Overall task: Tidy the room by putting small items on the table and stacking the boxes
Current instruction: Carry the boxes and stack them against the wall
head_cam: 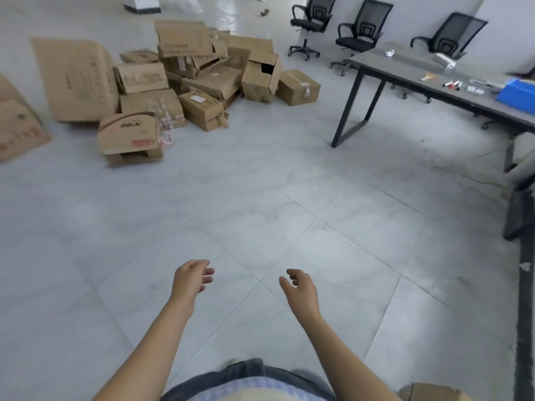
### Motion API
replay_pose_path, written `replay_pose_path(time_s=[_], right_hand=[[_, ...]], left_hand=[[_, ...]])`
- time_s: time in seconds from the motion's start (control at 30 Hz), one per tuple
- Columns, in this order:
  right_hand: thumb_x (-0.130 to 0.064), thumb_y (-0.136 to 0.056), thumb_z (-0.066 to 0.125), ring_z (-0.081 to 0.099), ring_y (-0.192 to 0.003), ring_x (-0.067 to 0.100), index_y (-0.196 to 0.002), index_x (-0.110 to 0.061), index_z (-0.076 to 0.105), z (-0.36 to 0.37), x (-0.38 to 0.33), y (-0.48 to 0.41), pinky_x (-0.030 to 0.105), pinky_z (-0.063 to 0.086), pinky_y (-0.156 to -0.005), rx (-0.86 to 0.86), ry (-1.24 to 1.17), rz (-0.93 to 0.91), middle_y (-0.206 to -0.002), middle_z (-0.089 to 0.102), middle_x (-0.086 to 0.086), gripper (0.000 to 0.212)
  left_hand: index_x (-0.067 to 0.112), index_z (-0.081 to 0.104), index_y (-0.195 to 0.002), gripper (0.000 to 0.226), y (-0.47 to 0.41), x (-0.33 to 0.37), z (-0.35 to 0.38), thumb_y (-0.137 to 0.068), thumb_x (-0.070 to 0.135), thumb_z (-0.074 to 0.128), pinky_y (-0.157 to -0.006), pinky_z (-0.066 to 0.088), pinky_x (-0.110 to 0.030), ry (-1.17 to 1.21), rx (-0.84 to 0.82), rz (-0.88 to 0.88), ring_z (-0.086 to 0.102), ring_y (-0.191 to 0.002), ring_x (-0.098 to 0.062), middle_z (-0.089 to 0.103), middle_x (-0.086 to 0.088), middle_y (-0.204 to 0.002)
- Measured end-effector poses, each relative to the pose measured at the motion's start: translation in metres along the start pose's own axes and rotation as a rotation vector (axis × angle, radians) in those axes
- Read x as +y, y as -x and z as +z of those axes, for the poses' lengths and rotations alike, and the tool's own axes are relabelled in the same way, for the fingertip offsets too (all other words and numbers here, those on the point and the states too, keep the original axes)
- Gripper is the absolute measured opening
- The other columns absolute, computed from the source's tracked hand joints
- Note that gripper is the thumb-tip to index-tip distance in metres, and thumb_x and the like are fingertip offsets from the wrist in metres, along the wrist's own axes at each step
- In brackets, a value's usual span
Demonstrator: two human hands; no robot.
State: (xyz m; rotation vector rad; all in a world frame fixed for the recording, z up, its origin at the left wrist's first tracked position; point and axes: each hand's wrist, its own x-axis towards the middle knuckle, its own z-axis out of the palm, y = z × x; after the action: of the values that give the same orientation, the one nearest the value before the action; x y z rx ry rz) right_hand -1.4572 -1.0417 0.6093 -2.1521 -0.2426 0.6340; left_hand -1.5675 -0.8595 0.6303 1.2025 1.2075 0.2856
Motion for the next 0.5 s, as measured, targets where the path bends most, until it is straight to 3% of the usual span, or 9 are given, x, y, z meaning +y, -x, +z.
replay_pose_path(time_s=[0.4, 0.5], right_hand=[[-0.023, -0.094, 0.048, 0.047, -0.119, 0.015, -0.128, -0.010, 0.051, 0.043, -0.033, -0.059, 0.027, 0.039, -0.096, -0.119, 0.107, -0.002, -0.131, 0.050, 0.004, 0.036], [-0.024, -0.094, 0.048, 0.047, -0.109, 0.012, -0.129, -0.011, 0.051, 0.045, -0.045, -0.090, 0.024, 0.039, -0.090, -0.142, 0.102, -0.023, -0.131, 0.049, 0.004, 0.037]], left_hand=[[0.010, 0.056, -0.086, 0.008, -0.050, 0.008, -0.030, -0.091, 0.010, 0.050, -0.061, 0.038, -0.026, 0.056, 0.139, -0.141, 0.056, -0.066, -0.017, 0.063, -0.007, -0.078], [0.008, 0.056, -0.090, 0.007, -0.069, 0.019, -0.021, -0.092, 0.010, 0.050, -0.061, 0.038, -0.027, 0.052, 0.170, -0.161, 0.056, -0.066, -0.018, 0.062, -0.007, -0.078]])
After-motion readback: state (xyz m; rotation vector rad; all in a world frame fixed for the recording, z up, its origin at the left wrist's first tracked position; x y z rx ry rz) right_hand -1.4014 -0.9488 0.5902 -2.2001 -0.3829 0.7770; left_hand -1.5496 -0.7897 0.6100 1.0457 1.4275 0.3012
